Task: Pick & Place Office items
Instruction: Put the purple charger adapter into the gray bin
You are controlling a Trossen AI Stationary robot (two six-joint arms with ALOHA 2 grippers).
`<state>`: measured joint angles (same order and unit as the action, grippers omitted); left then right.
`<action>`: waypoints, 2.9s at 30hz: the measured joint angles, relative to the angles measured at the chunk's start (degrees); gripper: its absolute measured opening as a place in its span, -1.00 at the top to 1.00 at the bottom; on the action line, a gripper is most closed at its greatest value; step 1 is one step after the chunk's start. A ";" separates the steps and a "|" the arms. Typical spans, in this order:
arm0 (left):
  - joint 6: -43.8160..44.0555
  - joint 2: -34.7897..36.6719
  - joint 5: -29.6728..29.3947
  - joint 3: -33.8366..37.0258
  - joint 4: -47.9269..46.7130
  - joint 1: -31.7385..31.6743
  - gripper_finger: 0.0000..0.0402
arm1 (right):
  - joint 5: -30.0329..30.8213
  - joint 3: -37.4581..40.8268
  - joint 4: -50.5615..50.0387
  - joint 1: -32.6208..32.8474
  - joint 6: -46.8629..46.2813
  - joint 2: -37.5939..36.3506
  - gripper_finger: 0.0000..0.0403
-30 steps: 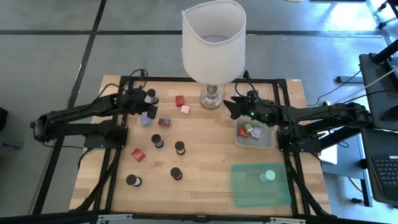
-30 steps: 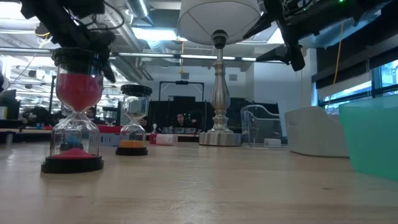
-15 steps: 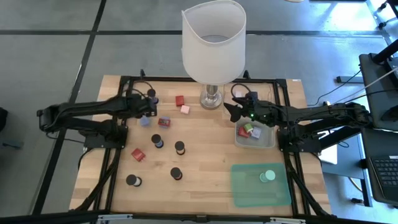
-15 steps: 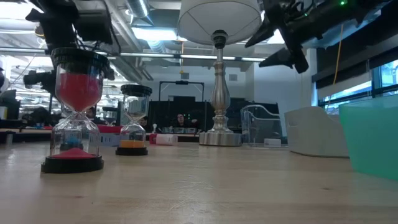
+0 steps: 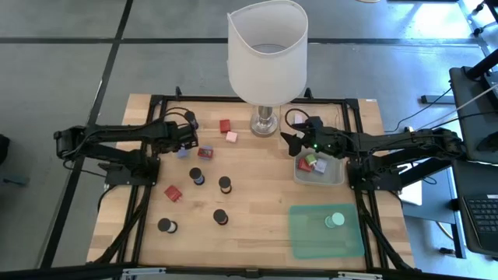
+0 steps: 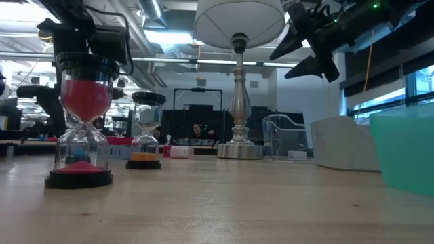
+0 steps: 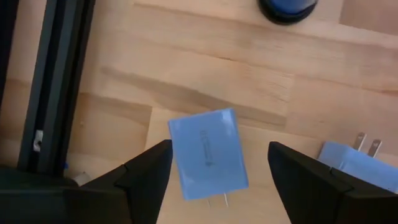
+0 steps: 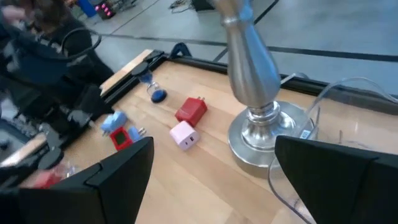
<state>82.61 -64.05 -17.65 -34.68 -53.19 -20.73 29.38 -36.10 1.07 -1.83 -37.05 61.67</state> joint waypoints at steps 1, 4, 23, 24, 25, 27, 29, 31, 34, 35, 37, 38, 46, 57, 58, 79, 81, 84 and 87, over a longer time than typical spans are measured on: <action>1.27 0.02 0.36 0.00 -0.21 0.00 -0.35 | -0.62 0.00 -0.02 0.00 0.57 0.00 -0.68; 5.87 0.02 1.38 0.11 -1.74 0.01 -0.39 | -2.00 0.00 -0.01 0.00 2.42 0.00 -0.68; 10.67 -0.39 -0.18 5.38 6.09 0.00 -0.40 | -1.98 0.00 -0.01 -0.01 9.05 0.00 -0.68; 10.69 -0.88 -0.28 5.38 6.08 0.00 -0.40 | -1.98 0.00 -0.01 -0.01 9.06 0.00 -0.68; 10.67 -1.39 -0.32 5.38 6.08 0.00 -0.40 | -1.98 0.00 -0.01 0.00 9.06 0.00 -0.68; 10.69 -3.09 -0.44 5.38 6.44 0.02 -0.40 | -1.98 0.00 -0.01 0.00 9.06 0.00 -0.68; 10.61 -5.06 -0.46 5.38 6.99 0.00 -0.40 | -1.98 0.00 -0.01 -0.01 9.06 0.00 -0.68; 10.00 -7.02 -0.49 5.38 7.37 0.00 -0.40 | -1.98 0.00 -0.01 0.00 9.06 0.00 -0.68; 8.05 -8.95 -0.44 5.40 8.10 0.00 -0.36 | -2.34 0.00 -0.01 -0.02 9.07 0.00 -0.68; 7.09 -9.29 -0.40 5.40 8.87 0.02 -0.34 | -2.99 0.00 0.01 -0.02 9.08 0.00 -0.68; 6.04 -9.49 -0.41 5.40 10.18 0.07 -0.25 | -4.07 0.00 -0.01 0.00 9.11 0.00 -0.68; 5.62 -9.49 -0.44 5.40 10.80 0.07 -0.20 | -4.73 0.00 0.01 0.00 9.12 0.00 -0.68; 4.64 -7.63 -0.81 5.40 12.83 0.52 -0.02 | -4.98 0.00 0.02 -0.02 6.17 0.00 -0.68; -4.92 6.66 -10.46 2.42 29.92 2.28 -0.02 | -4.61 0.00 3.16 -0.17 5.02 0.00 -0.68; -7.80 7.81 -10.83 2.40 34.62 2.38 -0.03 | -4.52 0.00 4.13 -0.37 4.84 0.00 -0.68; -29.21 4.81 14.65 2.27 79.93 6.85 -0.06 | -20.69 -13.36 14.02 -3.73 35.27 6.22 -0.68; -28.84 3.43 16.11 2.27 81.11 7.60 -0.06 | -24.08 -16.09 12.48 -3.72 38.22 8.89 -0.68; -30.11 1.57 17.41 2.27 82.99 8.77 -0.06 | -27.19 -20.27 9.45 -3.72 39.44 12.75 -0.68; -33.18 0.49 24.50 2.27 83.41 9.51 -0.06 | -29.09 -24.09 4.66 -3.74 41.45 15.55 -0.68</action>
<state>49.42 -63.56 6.85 -32.40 30.22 -11.22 0.29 -60.19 5.72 -5.56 4.40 77.22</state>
